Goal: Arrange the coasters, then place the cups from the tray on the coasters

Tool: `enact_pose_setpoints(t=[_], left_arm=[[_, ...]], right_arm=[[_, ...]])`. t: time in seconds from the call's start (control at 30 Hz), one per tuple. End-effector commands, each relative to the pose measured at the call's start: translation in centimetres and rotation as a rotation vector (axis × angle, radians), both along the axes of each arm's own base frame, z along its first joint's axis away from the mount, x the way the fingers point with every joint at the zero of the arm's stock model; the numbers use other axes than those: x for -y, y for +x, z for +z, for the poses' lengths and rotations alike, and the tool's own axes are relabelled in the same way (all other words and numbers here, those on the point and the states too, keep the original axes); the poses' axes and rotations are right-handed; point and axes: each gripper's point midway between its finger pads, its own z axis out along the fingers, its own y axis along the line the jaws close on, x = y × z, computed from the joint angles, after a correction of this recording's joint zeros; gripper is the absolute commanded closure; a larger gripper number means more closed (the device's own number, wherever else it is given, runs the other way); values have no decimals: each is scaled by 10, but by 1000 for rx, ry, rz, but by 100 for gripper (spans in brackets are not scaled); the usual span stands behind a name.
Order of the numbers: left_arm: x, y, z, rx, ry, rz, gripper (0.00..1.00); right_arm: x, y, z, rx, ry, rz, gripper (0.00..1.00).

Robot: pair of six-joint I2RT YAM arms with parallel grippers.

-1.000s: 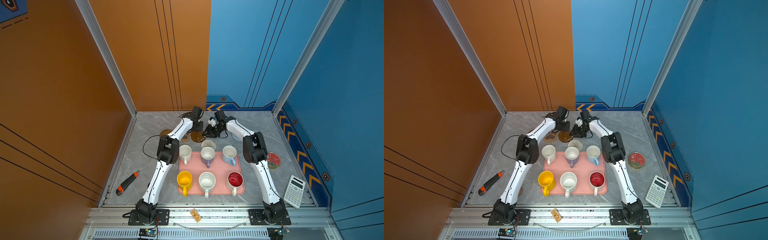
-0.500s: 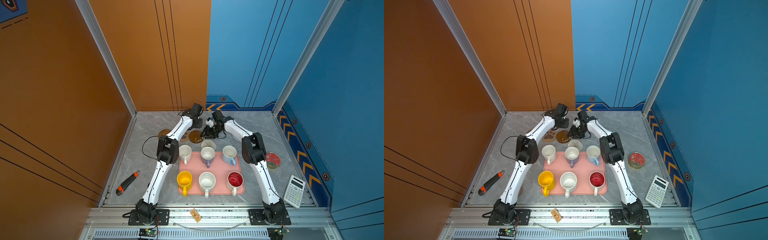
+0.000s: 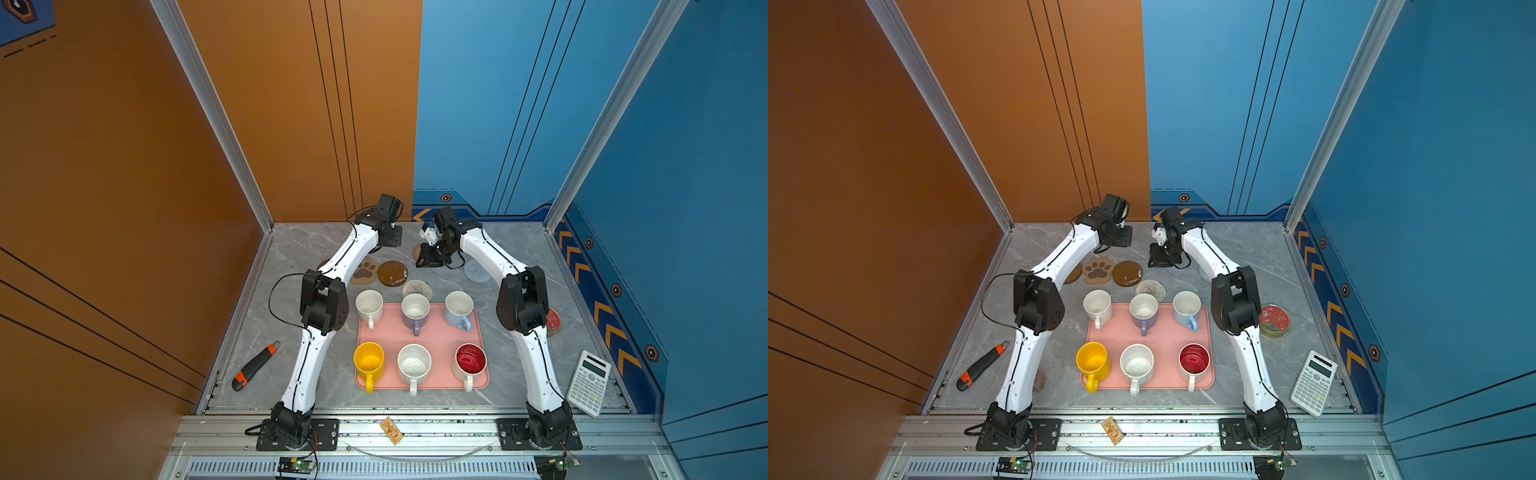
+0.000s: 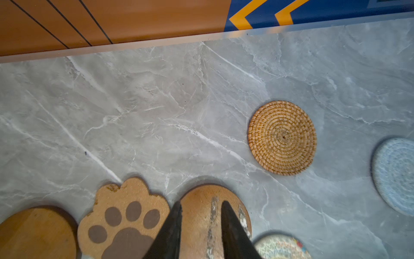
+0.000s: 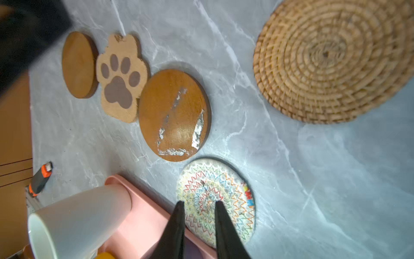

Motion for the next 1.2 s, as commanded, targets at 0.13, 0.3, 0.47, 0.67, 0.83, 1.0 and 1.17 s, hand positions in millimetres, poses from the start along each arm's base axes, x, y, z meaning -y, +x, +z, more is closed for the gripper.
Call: enact_pose_setpoints(t=[0.13, 0.3, 0.47, 0.67, 0.83, 1.0, 1.17], left_arm=[[-6, -28, 18, -24, -1, -17, 68], [-4, -41, 18, -33, 20, -24, 68], [-4, -50, 15, -35, 42, -21, 68], [-8, -54, 18, -28, 50, -8, 68], [-12, -58, 19, -31, 57, -1, 68], [-16, -61, 12, -39, 70, 11, 68], [-22, -65, 8, -47, 76, 27, 68]], right_arm=[[12, -36, -35, -107, -153, 95, 84], [12, -43, -45, -132, -174, 114, 85], [18, -47, -57, -161, -207, 121, 85], [19, -48, -70, -188, -211, 121, 85], [26, -47, -83, -208, -239, 106, 85], [46, -40, -94, -227, -285, 49, 91], [63, -31, -98, -236, -292, 0, 95]])
